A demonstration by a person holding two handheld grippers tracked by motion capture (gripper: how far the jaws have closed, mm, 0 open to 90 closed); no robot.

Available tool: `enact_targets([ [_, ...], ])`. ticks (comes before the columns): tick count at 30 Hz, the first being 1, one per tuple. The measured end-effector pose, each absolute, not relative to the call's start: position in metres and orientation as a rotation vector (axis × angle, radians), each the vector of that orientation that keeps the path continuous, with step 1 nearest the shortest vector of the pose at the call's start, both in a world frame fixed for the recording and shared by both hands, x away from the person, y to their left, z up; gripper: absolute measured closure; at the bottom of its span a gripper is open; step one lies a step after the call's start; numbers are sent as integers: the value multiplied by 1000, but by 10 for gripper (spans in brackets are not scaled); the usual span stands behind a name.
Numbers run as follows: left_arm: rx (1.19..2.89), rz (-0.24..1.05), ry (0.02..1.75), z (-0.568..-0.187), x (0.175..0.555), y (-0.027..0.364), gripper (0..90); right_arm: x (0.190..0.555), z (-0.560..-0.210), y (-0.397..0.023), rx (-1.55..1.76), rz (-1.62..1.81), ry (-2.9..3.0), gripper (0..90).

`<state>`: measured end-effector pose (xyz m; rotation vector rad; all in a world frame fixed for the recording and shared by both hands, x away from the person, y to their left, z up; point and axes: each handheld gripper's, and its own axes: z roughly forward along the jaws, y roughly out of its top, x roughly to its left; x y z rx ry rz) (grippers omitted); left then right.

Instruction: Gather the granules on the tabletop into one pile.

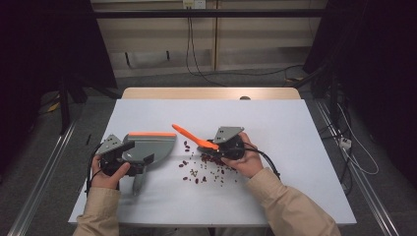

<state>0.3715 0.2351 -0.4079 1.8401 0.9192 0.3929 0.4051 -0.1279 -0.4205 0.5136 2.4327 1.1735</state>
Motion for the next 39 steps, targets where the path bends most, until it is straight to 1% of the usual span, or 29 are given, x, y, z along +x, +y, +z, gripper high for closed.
enact_targets([
  [4, 1836, 392, 917, -407, 370, 236, 52, 419, -413, -132, 537, 1228, 2389, 710],
  [8, 1837, 386, 923, -409, 371, 236, 52, 441, -412, -125, 556, 1266, 2369, 709],
  [14, 1827, 384, 929, -408, 372, 238, 52, 469, -424, -101, 503, 1216, 2400, 709],
  [17, 1813, 385, 942, -408, 371, 241, 52, 475, -432, -94, 467, 1232, 2435, 709],
  [23, 1808, 390, 948, -409, 372, 244, 52, 468, -430, -91, 418, 1228, 2513, 708],
  [39, 1813, 401, 943, -407, 369, 244, 52, 424, -421, -104, 334, 1227, 2575, 709],
])
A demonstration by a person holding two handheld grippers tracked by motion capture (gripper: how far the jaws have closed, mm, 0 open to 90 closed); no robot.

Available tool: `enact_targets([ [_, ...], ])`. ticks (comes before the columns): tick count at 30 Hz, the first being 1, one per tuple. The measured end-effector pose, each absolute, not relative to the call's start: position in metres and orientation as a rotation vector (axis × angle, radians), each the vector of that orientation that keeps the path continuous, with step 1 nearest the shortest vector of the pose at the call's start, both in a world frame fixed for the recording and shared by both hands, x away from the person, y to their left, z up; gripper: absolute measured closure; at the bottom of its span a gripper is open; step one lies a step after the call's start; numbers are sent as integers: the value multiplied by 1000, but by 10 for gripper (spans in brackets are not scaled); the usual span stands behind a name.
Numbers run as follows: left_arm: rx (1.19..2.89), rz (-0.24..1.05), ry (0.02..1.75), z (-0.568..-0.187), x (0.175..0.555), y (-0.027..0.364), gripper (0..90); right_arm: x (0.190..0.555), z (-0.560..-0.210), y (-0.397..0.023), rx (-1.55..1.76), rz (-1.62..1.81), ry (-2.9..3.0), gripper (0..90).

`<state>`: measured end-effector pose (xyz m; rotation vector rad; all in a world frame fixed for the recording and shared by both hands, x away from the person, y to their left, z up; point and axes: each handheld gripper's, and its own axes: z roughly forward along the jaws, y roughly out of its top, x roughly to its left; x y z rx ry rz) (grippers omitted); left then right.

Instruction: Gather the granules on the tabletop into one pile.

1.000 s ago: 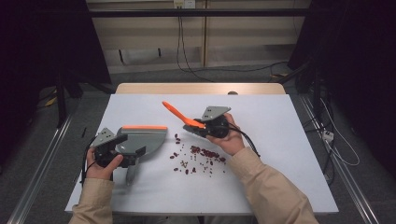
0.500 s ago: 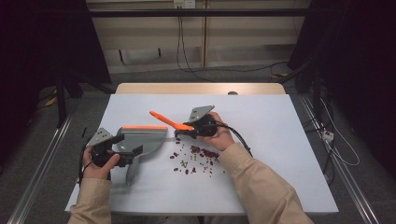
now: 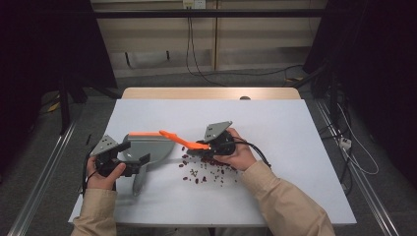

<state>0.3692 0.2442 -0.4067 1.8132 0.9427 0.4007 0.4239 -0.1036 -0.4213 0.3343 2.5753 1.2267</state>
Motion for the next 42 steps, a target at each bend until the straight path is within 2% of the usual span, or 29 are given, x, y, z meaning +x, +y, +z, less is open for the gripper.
enact_targets([
  [7, 1818, 392, 940, -408, 370, 243, 52, 443, -413, -100, 388, 1267, 2475, 709],
  [13, 1804, 389, 954, -408, 371, 246, 52, 461, -425, -80, 366, 1224, 2499, 710],
  [19, 1799, 391, 958, -408, 371, 248, 52, 449, -426, -72, 312, 1209, 2571, 709],
  [30, 1804, 400, 954, -407, 371, 248, 52, 423, -423, -88, 295, 1232, 2569, 709],
  [36, 1800, 401, 948, -406, 371, 248, 52, 427, -407, -104, 456, 1332, 2441, 709],
  [42, 1810, 399, 946, -407, 371, 247, 52, 416, -391, -108, 719, 1404, 2365, 709],
])
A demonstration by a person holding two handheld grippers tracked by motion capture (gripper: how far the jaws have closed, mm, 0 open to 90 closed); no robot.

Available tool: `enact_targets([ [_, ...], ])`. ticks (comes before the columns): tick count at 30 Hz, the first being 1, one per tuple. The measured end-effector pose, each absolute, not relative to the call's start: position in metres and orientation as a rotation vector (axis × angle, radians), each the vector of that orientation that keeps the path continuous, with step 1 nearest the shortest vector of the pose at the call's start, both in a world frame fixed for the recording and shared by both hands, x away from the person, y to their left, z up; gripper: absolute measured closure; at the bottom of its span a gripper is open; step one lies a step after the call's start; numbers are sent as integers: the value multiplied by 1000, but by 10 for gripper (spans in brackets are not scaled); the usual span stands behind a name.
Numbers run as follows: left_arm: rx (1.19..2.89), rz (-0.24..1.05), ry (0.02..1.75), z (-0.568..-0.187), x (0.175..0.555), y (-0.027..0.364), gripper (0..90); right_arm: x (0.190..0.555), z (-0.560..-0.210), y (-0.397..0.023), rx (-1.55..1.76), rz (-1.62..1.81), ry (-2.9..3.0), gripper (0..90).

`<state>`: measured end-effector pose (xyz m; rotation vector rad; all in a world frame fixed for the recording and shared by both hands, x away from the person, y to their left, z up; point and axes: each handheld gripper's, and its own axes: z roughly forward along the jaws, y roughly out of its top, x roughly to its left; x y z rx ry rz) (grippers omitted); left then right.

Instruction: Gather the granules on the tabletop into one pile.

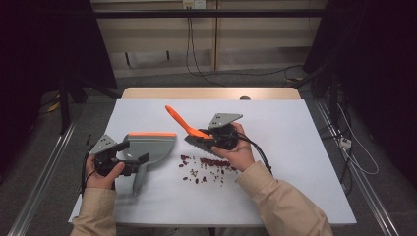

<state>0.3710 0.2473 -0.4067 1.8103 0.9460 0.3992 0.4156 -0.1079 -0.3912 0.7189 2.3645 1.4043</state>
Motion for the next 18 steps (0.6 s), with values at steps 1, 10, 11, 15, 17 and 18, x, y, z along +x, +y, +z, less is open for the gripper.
enact_targets([
  [1, 1810, 398, 946, -407, 371, 247, 52, 412, -390, -108, 762, 1425, 2345, 709],
  [10, 1808, 400, 942, -406, 370, 245, 52, 389, -390, -100, 963, 1511, 2263, 709],
  [11, 1806, 400, 943, -406, 370, 245, 52, 387, -391, -98, 985, 1523, 2257, 709],
  [15, 1807, 405, 937, -406, 370, 246, 52, 381, -396, -86, 1022, 1536, 2246, 709],
  [17, 1810, 406, 937, -406, 370, 245, 52, 379, -399, -78, 1036, 1549, 2244, 709],
  [18, 1810, 408, 936, -405, 370, 245, 52, 377, -401, -74, 1035, 1554, 2241, 709],
])
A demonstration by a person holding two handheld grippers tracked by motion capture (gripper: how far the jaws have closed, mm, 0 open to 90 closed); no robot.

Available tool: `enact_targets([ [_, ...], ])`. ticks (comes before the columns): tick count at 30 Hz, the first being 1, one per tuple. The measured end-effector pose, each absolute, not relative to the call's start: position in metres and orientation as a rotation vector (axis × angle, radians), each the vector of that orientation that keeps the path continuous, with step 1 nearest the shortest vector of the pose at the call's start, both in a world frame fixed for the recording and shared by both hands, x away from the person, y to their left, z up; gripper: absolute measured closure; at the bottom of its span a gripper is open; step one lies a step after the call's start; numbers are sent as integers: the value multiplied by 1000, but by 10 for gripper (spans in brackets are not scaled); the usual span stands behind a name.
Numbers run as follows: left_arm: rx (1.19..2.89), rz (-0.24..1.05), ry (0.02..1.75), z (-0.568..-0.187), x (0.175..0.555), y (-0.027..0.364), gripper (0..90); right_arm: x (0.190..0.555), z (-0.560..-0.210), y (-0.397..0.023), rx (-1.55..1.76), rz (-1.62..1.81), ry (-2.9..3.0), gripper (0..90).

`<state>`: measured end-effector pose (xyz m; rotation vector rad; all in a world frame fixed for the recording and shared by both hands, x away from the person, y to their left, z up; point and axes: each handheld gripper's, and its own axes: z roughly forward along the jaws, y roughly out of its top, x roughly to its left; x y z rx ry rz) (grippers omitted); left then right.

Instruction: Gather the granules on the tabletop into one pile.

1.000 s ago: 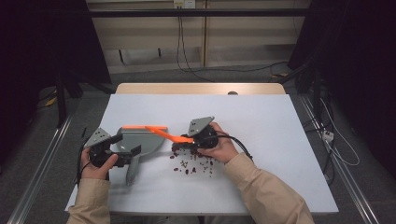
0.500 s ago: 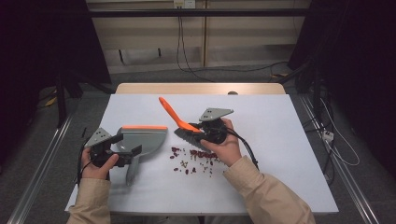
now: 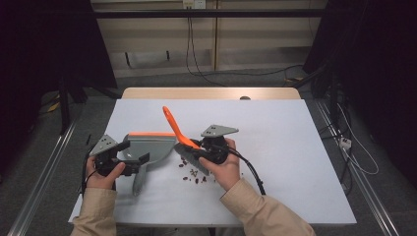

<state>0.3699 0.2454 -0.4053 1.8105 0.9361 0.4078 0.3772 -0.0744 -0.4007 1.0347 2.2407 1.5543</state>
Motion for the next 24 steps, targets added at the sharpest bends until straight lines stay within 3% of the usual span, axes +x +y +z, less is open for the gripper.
enact_targets([
  [16, 1801, 413, 939, -404, 370, 247, 52, 356, -425, -44, 1057, 1557, 2343, 709],
  [24, 1803, 413, 938, -404, 370, 247, 52, 369, -434, -50, 1174, 1451, 2333, 709],
])
